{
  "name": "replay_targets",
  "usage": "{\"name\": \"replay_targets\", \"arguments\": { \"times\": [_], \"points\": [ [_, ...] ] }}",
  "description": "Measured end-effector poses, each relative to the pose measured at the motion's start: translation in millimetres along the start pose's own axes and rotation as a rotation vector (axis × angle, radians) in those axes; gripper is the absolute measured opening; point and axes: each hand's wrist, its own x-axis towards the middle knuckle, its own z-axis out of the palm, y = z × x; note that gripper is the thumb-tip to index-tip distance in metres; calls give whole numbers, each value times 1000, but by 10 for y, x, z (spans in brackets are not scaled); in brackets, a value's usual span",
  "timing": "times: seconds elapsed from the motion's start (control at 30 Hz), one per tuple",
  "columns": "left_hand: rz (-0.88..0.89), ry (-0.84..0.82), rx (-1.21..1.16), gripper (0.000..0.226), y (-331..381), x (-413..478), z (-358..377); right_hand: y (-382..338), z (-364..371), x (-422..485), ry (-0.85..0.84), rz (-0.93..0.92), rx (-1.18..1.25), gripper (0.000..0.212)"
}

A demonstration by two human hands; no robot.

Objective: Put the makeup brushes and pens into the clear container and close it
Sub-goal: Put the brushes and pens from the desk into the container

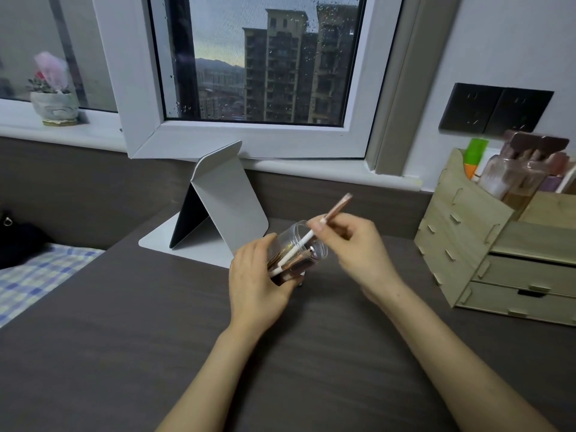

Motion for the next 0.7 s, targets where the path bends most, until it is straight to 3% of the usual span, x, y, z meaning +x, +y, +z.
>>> {"name": "replay_targets", "arguments": {
  "times": [0.1,0.17,0.23,0.3,0.37,0.43,0.47,0.57,0.7],
  "points": [
    [15,-18,10,69,0,3,-1,65,46,-58,-1,-9,-102,14],
    [8,-14,14,69,-6,4,4,93,67,-89,-8,-52,-183,2],
    [-17,-2,7,70,-15,5,6,105,65,-100,-33,-134,-233,18],
    [-48,20,-4,72,-31,7,3,119,17,-38,55,-109,-21,26],
    [-75,51,-7,74,-49,12,-2,283,-90,106,265,-33,71,31],
    [-98,74,-5,75,-59,21,-7,621,-206,314,401,104,-210,30],
    [-104,83,-3,75,-66,27,-6,791,-247,409,386,176,-416,29],
    [-120,97,-1,75,-82,40,-1,1203,-250,607,160,274,-901,30],
    [-129,106,-5,75,-97,35,0,1473,-148,739,-60,295,-1224,33]
  ]
}}
